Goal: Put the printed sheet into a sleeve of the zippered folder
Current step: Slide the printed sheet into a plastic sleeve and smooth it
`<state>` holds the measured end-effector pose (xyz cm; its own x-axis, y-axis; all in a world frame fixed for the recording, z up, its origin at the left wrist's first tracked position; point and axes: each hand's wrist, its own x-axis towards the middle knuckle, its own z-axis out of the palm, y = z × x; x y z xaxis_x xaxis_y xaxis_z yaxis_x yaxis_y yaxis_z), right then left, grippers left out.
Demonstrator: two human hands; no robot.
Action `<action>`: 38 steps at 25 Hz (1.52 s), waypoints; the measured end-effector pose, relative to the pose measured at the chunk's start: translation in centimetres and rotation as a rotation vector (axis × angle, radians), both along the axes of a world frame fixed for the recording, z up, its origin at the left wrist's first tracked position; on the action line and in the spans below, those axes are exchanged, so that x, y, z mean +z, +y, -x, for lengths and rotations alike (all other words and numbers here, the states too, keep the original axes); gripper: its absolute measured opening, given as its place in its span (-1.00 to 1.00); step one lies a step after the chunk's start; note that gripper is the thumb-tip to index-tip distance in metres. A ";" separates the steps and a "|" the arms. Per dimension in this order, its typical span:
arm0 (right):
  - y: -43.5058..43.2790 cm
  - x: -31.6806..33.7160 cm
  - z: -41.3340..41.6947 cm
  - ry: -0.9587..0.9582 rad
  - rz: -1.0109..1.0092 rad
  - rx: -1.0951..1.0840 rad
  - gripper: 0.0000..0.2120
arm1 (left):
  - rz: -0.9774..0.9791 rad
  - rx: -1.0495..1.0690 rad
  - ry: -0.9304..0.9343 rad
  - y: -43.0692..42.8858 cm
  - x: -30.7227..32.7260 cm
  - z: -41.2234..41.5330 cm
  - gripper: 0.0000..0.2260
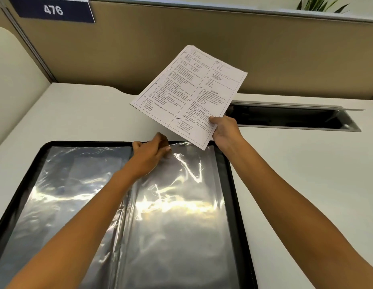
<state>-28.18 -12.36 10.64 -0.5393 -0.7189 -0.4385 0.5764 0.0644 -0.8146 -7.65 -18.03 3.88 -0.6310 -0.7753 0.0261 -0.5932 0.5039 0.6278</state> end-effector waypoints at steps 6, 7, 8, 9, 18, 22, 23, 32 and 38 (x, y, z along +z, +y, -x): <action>-1.1 0.5 -0.1 -0.051 0.053 -0.011 -0.70 | 0.051 0.167 0.156 0.2 1.3 1.0 -0.93; -1.4 0.6 -0.1 -0.060 0.062 -0.010 -0.70 | 0.065 0.172 0.215 0.5 1.2 1.1 -0.92; -1.7 0.6 -0.2 -0.070 0.073 -0.004 -0.69 | 0.085 0.182 0.286 0.9 1.0 1.0 -0.93; -2.0 0.5 -0.4 -0.085 0.084 0.002 -0.68 | 0.100 0.199 0.360 1.2 0.8 0.9 -0.94; -4.2 -0.4 -2.5 -0.069 0.007 0.010 -0.72 | 0.315 0.234 0.324 2.5 -0.3 1.0 -0.95; -4.3 -1.5 -2.5 0.145 -0.079 -0.045 -0.77 | 0.321 0.234 0.308 2.7 -0.8 1.1 -0.96; -4.3 -1.8 -2.4 0.176 -0.083 -0.048 -0.79 | 0.321 0.238 0.309 2.7 -0.9 1.1 -0.96; -4.5 -2.7 -2.3 0.389 -0.044 -0.053 -0.81 | 0.327 0.244 0.296 2.5 -1.3 1.6 -0.95; -3.7 -3.3 -1.9 0.586 -0.070 0.010 -0.82 | 0.328 0.272 0.270 2.3 -1.6 1.8 -0.96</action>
